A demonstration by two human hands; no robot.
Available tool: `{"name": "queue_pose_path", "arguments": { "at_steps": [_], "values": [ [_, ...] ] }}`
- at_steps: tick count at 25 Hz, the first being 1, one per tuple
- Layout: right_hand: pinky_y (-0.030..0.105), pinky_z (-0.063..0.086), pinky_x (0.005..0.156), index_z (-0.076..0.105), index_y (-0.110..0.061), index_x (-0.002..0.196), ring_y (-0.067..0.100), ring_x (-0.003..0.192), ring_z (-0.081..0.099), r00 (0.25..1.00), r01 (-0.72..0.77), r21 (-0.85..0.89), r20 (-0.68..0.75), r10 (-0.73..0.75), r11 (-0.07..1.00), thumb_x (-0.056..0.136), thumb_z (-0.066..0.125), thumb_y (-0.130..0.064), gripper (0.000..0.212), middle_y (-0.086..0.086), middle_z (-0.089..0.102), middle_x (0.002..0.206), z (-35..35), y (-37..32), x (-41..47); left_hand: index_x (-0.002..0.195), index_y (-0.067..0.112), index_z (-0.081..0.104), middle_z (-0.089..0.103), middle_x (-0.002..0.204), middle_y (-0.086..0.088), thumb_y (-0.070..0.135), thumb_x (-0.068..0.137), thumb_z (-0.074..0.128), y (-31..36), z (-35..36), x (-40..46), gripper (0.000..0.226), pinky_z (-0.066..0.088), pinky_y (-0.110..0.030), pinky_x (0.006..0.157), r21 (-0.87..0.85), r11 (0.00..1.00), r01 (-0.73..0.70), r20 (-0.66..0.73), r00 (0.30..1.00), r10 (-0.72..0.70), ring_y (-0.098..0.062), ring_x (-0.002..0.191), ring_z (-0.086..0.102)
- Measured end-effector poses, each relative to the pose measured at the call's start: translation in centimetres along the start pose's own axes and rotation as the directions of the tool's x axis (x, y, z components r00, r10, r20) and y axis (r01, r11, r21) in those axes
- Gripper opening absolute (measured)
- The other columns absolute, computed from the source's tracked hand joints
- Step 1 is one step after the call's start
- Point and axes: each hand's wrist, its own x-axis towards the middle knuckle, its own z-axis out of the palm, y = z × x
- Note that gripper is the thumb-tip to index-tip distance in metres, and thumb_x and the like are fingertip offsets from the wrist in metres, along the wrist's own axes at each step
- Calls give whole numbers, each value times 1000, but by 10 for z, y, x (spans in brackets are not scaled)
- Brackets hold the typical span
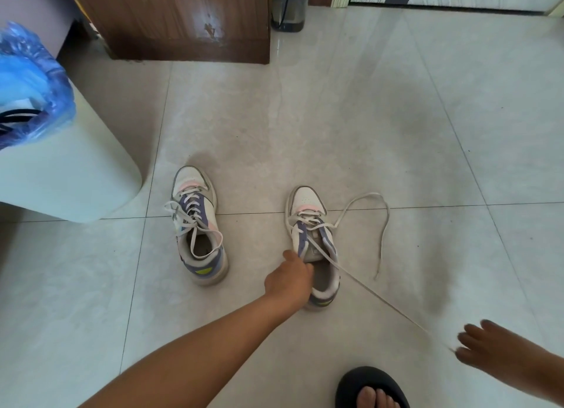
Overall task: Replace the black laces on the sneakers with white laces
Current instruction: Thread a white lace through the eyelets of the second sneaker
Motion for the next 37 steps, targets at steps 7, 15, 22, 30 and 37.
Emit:
{"name": "queue_pose_path", "arguments": {
  "at_steps": [7,15,22,30,37],
  "values": [
    [33,49,52,58,-15,89,26,65,59,799,-39,571,-475,369,820,83,46,-28,18,7,61,81,-126,12,127,114,8,39,61,112,-12,26,96,33,-2,0,2,26,38,-33,74,22,999,-34,10,999,33,-33,100,59],
    [34,36,74,66,-8,104,33,107,44,891,-320,724,11,454,611,85,60,-19,23,15,47,117,-205,-1,203,115,9,39,62,114,-10,29,97,33,-3,-2,3,28,41,-33,77,14,999,-41,31,999,41,-30,102,60],
    [27,42,47,61,-20,75,20,63,54,962,54,635,-241,130,771,52,88,-13,36,1,58,76,-196,-22,140,117,7,41,59,120,-14,30,93,38,-11,-11,8,33,38,-33,80,-8,1000,-22,82,996,22,-33,109,56],
    [36,44,79,57,-12,101,24,92,53,996,-85,840,51,78,535,96,44,-24,18,8,60,99,-216,-31,139,105,11,52,66,98,-9,40,94,35,-24,-34,5,35,46,-30,74,166,978,-127,276,958,78,-28,87,65],
    [27,39,78,42,-15,125,17,95,51,703,-323,905,425,571,-275,91,58,-36,43,-1,48,104,-195,-14,178,94,13,64,66,98,-6,29,91,57,0,-68,39,18,44,-29,74,-21,903,-429,67,901,429,-21,88,59]
  ]
}}
